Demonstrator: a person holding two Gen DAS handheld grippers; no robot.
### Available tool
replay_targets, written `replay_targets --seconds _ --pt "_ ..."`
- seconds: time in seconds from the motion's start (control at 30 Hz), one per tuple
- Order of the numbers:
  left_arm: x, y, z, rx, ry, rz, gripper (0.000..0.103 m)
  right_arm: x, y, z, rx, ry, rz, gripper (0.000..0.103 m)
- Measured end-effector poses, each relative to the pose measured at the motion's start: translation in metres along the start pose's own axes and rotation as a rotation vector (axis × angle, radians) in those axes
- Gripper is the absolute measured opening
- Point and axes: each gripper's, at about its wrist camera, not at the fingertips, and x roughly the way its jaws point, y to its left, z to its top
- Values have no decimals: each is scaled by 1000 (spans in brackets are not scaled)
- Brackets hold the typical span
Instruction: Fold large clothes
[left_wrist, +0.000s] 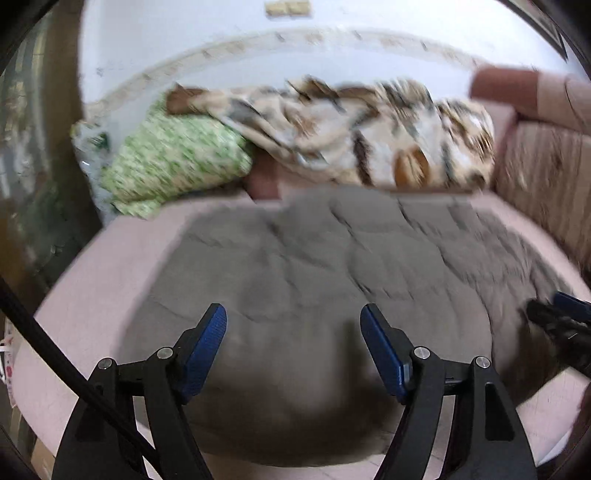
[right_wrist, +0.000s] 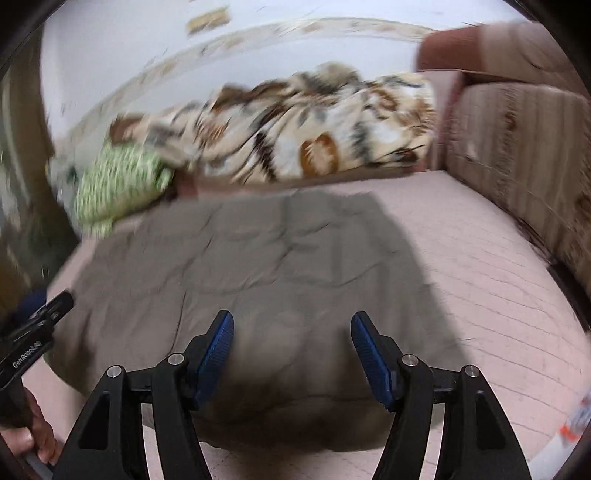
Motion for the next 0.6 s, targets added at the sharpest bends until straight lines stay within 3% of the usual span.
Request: replay_targets --seconds 0.07,0.17,0.37,0.6 --pt "21 -6 -12 -1 77 1 79 18 11 -10 -41 30 -13 70" --pt "40 -8 -19 -26 130 -1 84 40 6 -26 -44 73 -29 75" --pt "47 -23 -26 24 97 68 85 51 5 -30 -69 79 -38 77" --pt "46 -21 -27 15 83 75 85 50 7 -32 -72 74 -44 77"
